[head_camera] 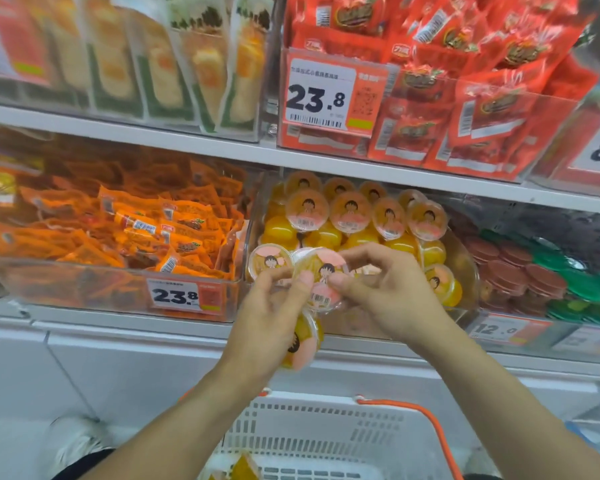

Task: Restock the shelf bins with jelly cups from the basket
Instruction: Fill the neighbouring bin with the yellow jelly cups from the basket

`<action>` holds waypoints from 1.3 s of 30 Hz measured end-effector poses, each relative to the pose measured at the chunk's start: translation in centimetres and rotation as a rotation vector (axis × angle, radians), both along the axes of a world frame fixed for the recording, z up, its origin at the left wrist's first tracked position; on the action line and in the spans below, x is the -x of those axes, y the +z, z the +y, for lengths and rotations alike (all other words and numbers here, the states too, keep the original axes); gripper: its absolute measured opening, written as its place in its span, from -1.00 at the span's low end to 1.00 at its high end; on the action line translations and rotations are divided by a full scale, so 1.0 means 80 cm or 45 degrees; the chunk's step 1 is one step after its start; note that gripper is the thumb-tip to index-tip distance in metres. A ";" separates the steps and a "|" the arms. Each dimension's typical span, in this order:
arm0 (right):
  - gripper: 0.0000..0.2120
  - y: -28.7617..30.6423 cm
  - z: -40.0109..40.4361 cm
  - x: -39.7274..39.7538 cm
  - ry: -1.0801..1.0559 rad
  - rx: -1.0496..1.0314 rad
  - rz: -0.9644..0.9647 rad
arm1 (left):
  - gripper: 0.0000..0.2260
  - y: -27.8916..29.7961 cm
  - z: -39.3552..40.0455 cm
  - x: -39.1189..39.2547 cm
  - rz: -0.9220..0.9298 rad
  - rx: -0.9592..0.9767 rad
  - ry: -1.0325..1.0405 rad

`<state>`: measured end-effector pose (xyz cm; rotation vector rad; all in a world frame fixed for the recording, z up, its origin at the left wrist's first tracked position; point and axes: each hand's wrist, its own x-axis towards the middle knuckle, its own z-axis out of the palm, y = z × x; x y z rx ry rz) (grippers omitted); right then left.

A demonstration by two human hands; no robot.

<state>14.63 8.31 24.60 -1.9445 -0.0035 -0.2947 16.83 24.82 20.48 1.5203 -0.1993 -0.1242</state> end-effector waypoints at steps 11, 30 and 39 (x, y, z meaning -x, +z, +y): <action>-0.77 0.008 -0.014 -0.074 -0.388 0.047 -0.137 | -0.63 0.041 0.014 -0.063 -0.164 -0.496 0.074; -0.81 -0.011 -0.055 -0.067 -0.432 -0.027 -0.272 | -0.69 0.083 -0.062 -0.110 -0.037 -1.406 -0.292; -0.83 -0.011 -0.048 -0.082 -0.431 0.018 -0.341 | -0.64 0.087 -0.047 -0.108 -0.141 -1.420 -0.396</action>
